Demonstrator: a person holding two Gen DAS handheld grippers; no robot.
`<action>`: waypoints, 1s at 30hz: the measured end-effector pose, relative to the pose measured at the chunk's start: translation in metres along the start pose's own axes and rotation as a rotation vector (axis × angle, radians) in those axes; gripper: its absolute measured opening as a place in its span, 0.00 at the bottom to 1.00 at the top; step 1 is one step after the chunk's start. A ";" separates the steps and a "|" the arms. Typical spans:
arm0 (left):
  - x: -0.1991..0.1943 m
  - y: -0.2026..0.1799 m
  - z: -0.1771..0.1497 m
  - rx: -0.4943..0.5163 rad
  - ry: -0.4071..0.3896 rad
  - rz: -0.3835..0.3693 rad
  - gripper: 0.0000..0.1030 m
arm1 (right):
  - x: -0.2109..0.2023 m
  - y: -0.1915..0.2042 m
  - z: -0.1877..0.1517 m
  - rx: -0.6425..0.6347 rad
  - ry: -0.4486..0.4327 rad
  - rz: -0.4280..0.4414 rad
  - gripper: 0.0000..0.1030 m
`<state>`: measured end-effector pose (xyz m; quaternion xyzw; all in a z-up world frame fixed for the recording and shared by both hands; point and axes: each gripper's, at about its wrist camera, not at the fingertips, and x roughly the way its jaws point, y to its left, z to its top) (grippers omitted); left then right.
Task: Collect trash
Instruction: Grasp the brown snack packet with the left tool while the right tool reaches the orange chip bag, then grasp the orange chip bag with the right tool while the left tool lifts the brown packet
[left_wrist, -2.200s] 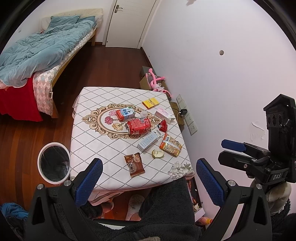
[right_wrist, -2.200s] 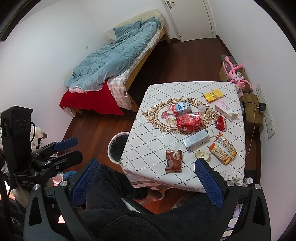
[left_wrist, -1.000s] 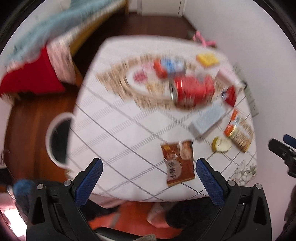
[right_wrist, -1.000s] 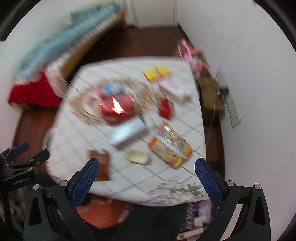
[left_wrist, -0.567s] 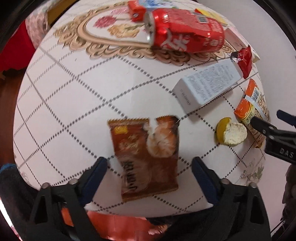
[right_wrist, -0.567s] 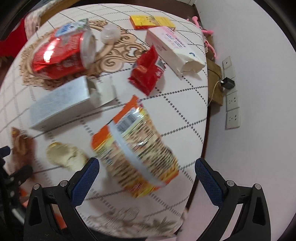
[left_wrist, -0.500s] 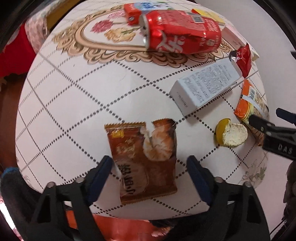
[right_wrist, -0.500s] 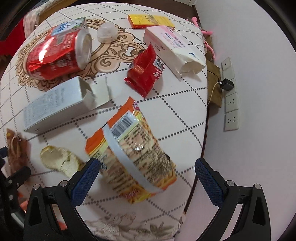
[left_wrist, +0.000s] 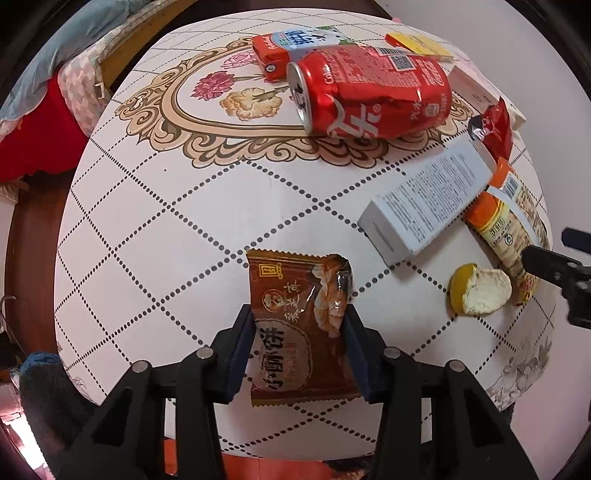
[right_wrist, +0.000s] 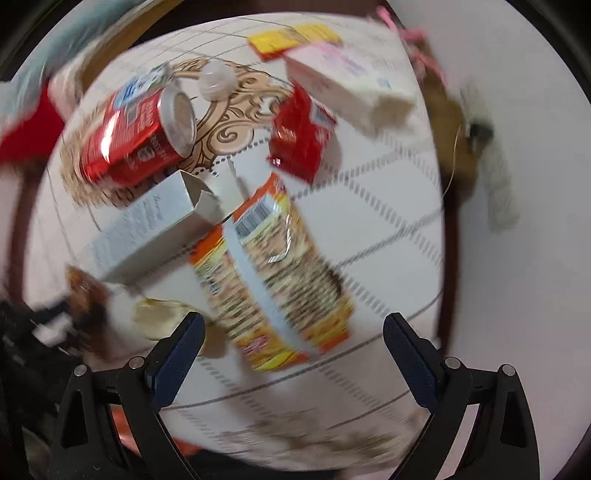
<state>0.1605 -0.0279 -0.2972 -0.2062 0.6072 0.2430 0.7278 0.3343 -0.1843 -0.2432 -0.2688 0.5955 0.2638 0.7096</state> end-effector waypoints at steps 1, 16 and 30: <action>-0.003 -0.001 -0.001 0.001 -0.002 0.003 0.42 | 0.002 0.005 0.003 -0.037 -0.002 -0.013 0.95; -0.033 0.003 0.003 0.040 -0.098 0.025 0.38 | 0.034 0.011 0.004 -0.001 -0.001 0.018 0.52; -0.109 0.018 0.003 0.055 -0.315 -0.023 0.38 | -0.057 0.006 -0.065 0.228 -0.198 0.143 0.43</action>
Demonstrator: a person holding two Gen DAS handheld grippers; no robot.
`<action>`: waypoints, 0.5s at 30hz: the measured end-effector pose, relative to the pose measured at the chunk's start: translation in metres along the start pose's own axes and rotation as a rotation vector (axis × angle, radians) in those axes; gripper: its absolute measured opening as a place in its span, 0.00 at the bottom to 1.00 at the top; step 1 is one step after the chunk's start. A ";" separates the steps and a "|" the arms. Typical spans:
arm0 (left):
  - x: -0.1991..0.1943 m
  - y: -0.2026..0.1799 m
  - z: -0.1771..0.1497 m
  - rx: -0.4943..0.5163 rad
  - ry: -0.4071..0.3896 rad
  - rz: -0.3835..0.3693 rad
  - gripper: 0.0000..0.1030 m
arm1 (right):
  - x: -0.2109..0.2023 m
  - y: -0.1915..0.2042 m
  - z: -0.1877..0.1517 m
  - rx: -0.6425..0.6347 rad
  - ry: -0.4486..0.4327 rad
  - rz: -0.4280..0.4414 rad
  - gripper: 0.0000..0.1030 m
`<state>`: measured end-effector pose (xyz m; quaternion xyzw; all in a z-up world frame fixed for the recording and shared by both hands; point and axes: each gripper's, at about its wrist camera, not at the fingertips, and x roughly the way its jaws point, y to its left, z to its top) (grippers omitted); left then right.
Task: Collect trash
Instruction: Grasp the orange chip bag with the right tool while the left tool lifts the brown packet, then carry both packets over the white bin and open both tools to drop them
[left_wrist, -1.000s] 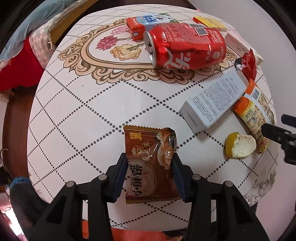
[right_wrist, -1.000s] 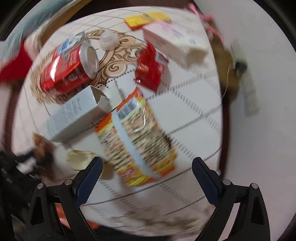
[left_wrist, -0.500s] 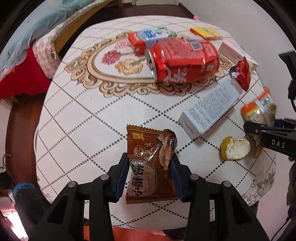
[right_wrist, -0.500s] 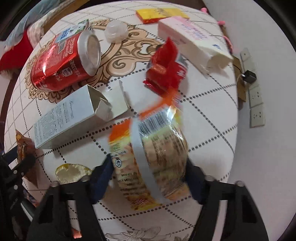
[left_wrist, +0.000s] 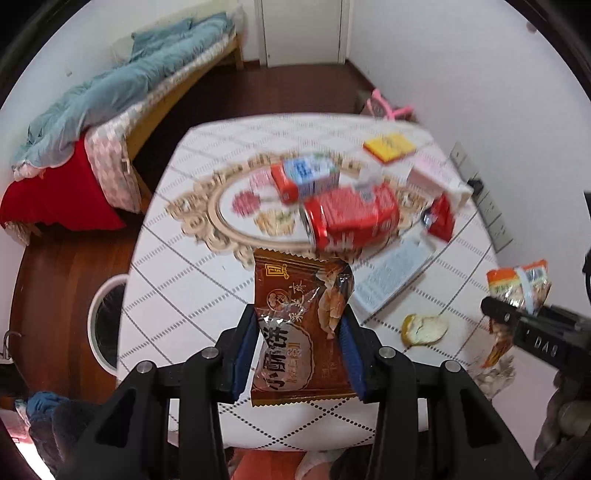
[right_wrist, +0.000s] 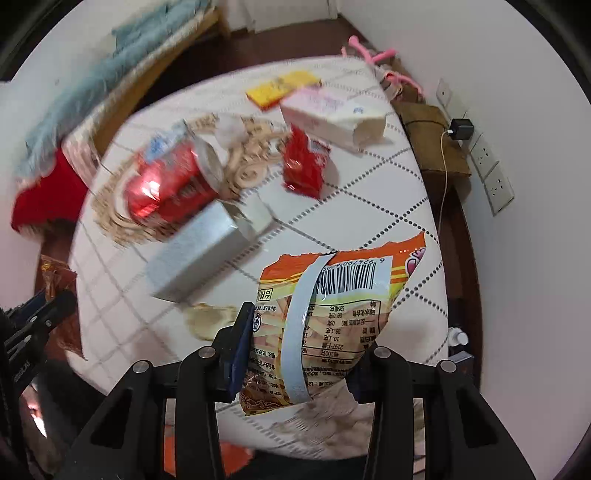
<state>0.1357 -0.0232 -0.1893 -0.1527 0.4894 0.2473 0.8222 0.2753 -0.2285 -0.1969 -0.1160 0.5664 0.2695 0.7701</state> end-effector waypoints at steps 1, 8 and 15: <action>-0.007 0.003 0.001 -0.003 -0.012 -0.005 0.38 | -0.010 0.005 -0.004 0.011 -0.019 0.012 0.43; -0.059 0.056 0.015 -0.047 -0.123 -0.001 0.38 | -0.052 0.054 -0.006 -0.008 -0.104 0.072 0.43; -0.091 0.144 0.013 -0.149 -0.178 0.038 0.38 | -0.062 0.142 -0.010 -0.052 -0.121 0.212 0.43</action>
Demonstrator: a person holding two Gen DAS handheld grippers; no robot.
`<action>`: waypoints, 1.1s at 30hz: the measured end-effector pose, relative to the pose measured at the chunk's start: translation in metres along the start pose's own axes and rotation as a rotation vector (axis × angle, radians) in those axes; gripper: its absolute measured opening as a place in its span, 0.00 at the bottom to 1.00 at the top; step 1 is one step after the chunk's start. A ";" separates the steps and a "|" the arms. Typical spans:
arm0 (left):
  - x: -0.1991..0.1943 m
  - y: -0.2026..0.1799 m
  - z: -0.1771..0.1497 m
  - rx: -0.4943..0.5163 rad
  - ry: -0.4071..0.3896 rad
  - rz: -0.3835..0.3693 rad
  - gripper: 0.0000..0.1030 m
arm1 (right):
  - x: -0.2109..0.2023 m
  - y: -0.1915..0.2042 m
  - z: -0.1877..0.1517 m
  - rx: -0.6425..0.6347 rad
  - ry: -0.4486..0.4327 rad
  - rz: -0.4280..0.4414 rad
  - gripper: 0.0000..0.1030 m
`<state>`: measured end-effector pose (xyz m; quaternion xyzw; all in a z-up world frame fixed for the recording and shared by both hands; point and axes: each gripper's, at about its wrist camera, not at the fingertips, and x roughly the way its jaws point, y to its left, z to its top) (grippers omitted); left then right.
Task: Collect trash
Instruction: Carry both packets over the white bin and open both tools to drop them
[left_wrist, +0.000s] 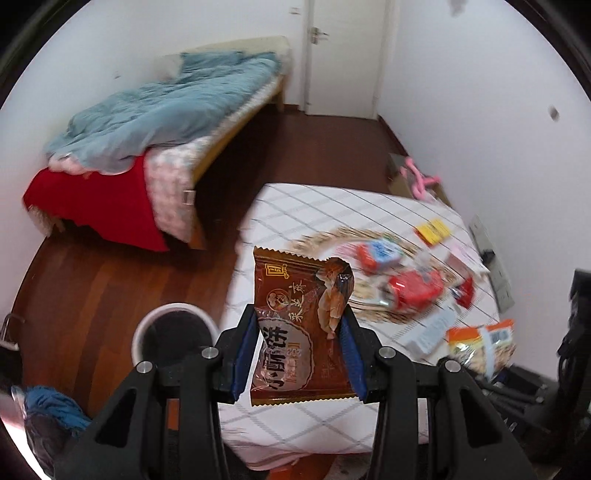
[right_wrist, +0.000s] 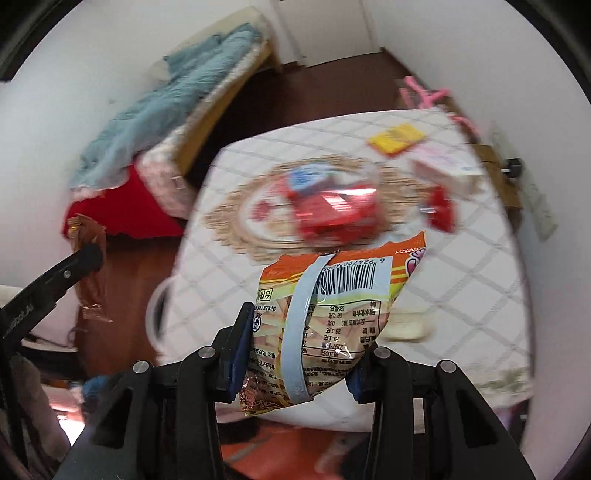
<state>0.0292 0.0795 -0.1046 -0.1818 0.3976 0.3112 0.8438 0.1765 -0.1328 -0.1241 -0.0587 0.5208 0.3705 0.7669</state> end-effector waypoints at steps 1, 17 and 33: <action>-0.002 0.020 0.001 -0.028 -0.004 0.010 0.38 | 0.005 0.016 -0.001 -0.008 0.009 0.029 0.43; 0.125 0.293 -0.042 -0.486 0.241 0.025 0.38 | 0.248 0.280 -0.007 -0.232 0.384 0.252 0.43; 0.254 0.364 -0.073 -0.609 0.492 -0.022 0.95 | 0.443 0.325 -0.030 -0.284 0.630 0.028 0.63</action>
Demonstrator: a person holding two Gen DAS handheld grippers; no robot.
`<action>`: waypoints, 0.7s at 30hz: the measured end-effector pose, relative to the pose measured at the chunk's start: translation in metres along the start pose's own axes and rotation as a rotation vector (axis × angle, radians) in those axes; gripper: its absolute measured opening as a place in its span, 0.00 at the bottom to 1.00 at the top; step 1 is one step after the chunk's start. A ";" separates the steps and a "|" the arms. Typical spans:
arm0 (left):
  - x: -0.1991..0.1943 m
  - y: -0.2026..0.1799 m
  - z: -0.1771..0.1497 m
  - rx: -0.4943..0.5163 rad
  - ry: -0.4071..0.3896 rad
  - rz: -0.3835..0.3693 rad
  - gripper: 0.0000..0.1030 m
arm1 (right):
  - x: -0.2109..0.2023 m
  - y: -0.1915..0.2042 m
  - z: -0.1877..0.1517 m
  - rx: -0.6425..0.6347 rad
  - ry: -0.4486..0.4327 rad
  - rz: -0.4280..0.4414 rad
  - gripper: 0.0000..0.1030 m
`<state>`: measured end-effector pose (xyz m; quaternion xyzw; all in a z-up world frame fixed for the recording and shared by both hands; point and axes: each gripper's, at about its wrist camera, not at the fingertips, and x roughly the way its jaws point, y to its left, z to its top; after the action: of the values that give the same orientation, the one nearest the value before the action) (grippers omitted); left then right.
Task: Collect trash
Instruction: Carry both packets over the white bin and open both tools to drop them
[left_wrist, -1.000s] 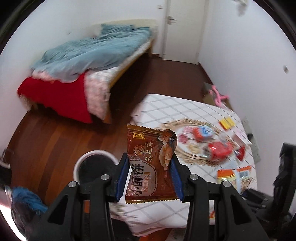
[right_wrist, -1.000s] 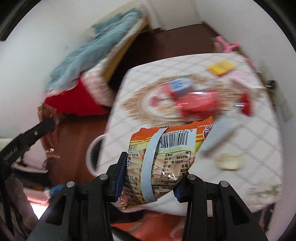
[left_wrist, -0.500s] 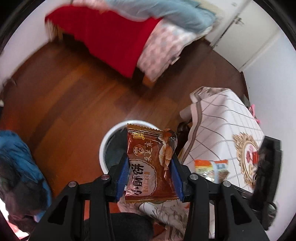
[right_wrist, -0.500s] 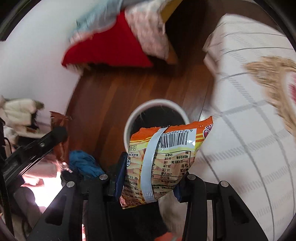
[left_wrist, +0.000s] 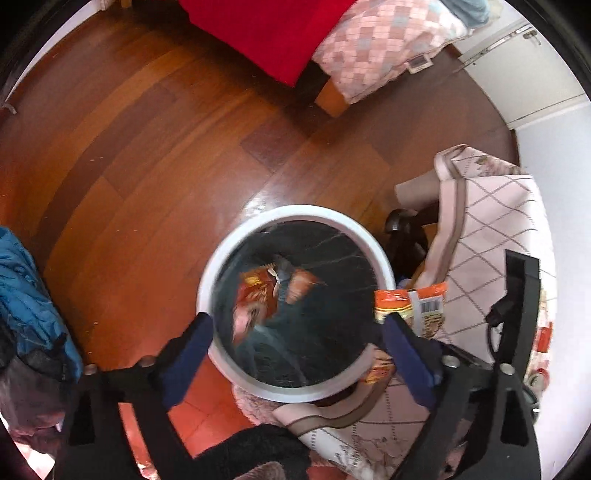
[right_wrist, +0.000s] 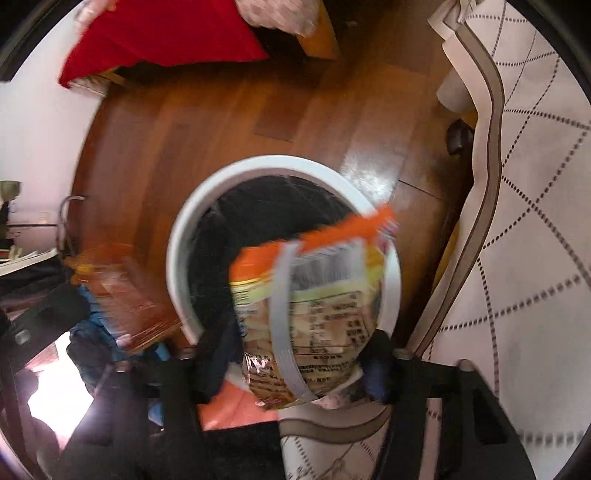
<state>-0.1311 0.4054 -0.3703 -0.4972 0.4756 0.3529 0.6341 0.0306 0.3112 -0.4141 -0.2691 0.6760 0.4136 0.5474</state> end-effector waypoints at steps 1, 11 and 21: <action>-0.003 0.005 -0.001 -0.001 -0.007 0.013 0.95 | 0.004 0.000 0.002 0.002 0.006 -0.005 0.68; -0.031 0.027 -0.024 -0.005 -0.117 0.217 0.95 | -0.001 0.004 -0.001 -0.047 0.002 -0.048 1.00; -0.057 0.019 -0.060 0.034 -0.175 0.293 0.95 | -0.030 0.035 -0.023 -0.162 -0.030 -0.141 1.00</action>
<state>-0.1802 0.3540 -0.3244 -0.3791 0.4918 0.4757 0.6231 -0.0017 0.3069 -0.3747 -0.3531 0.6115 0.4314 0.5615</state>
